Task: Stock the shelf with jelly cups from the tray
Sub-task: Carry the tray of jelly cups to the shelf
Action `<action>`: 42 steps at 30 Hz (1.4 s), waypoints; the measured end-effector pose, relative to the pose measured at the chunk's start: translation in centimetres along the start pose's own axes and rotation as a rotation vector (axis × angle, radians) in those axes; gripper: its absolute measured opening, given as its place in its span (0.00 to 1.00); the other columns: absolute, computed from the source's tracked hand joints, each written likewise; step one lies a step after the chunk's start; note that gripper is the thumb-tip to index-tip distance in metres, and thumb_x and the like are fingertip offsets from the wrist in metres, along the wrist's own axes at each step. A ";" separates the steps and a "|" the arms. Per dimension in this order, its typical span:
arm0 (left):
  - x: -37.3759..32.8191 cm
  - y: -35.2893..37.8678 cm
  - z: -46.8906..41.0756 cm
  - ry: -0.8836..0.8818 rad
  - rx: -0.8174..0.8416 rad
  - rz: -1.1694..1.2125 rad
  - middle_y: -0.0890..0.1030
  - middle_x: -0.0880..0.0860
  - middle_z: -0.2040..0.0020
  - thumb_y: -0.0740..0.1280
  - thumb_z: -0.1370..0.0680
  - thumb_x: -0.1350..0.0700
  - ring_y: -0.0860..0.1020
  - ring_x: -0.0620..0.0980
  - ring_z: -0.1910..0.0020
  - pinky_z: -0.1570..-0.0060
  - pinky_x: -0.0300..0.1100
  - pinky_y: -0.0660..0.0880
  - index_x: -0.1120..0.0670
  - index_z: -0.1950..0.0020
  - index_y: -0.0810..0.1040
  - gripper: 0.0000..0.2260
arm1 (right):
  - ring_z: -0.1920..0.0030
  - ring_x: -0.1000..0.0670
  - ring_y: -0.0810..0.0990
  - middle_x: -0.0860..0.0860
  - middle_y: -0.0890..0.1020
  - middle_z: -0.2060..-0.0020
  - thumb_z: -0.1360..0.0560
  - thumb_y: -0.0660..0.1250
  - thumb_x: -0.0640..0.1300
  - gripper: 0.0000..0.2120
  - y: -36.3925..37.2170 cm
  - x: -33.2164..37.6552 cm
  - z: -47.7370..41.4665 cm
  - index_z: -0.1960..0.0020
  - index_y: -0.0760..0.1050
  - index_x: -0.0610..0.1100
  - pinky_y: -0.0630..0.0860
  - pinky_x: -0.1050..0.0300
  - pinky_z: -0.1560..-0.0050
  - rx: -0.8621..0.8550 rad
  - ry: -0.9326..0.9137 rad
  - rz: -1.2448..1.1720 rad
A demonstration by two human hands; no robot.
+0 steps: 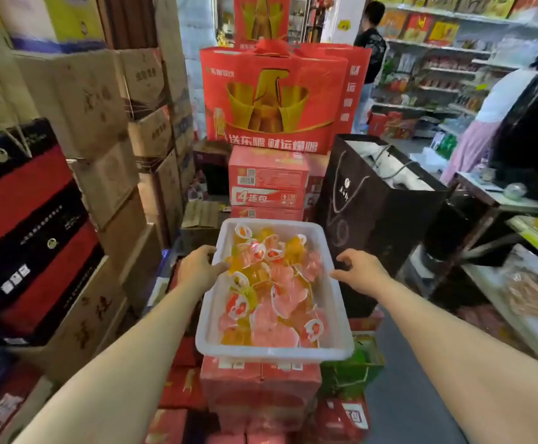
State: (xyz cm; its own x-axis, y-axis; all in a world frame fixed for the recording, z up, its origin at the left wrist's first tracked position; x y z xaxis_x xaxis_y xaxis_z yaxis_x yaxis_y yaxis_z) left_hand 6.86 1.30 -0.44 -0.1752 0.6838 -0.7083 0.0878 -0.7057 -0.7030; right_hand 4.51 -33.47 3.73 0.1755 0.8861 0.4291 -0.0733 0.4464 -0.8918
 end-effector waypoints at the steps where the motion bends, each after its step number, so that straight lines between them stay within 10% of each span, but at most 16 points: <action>1: 0.5 0.3 -0.9 -0.030 0.002 0.015 0.78 0.55 0.36 0.73 0.26 0.46 0.76 0.56 0.38 0.41 0.48 0.74 0.55 0.30 0.73 0.27 | 0.41 0.47 0.78 0.48 0.78 0.38 0.27 0.72 0.57 0.26 0.8 -0.4 -0.7 0.34 0.74 0.46 0.77 0.51 0.43 0.009 0.056 -0.054; 9: 4.1 4.6 -6.9 -0.178 0.028 0.057 0.79 0.58 0.38 0.69 0.24 0.43 0.76 0.61 0.39 0.40 0.52 0.73 0.56 0.34 0.76 0.24 | 0.30 0.41 0.70 0.44 0.69 0.28 0.22 0.64 0.59 0.32 5.4 -2.1 -3.0 0.25 0.64 0.40 0.69 0.47 0.33 0.011 0.383 -0.375; 17: 5.5 6.8 -8.5 -0.317 -0.028 0.289 0.79 0.59 0.39 0.67 0.21 0.52 0.76 0.61 0.40 0.39 0.53 0.73 0.58 0.33 0.75 0.19 | 0.52 0.46 0.77 0.45 0.78 0.44 0.20 0.61 0.56 0.15 7.2 -1.7 -4.4 0.47 0.74 0.45 0.76 0.47 0.44 0.020 0.480 -0.534; 27: 7.2 7.5 -8.3 -0.495 -0.010 0.465 0.80 0.58 0.44 0.69 0.22 0.50 0.77 0.60 0.42 0.40 0.56 0.75 0.59 0.41 0.76 0.16 | 0.50 0.48 0.73 0.52 0.73 0.51 0.25 0.69 0.58 0.23 8.3 -1.3 -4.7 0.37 0.72 0.45 0.73 0.50 0.48 0.001 0.584 -0.677; 42: 9.6 4.2 7.8 -0.444 -0.019 0.310 0.81 0.60 0.46 0.70 0.23 0.49 0.79 0.62 0.47 0.45 0.55 0.77 0.62 0.42 0.80 0.17 | 0.47 0.43 0.82 0.47 0.82 0.48 0.37 0.80 0.57 0.27 10.1 -5.5 12.7 0.44 0.77 0.46 0.80 0.40 0.44 -0.052 0.617 -0.824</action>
State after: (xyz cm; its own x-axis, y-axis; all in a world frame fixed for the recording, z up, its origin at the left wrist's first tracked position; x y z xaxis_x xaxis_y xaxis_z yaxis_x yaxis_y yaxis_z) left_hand -2.12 3.43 -9.67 -0.5353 0.2975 -0.7905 0.2180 -0.8555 -0.4696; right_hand -9.67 -32.21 -5.82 0.6264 0.0828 0.7751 0.3379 0.8673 -0.3657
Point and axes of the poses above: each hand's wrist, its own z-axis away from the middle knuckle, its own y-axis out of the palm, x = y × z, the point moved 7 cm from there along -z, towards the middle knuckle
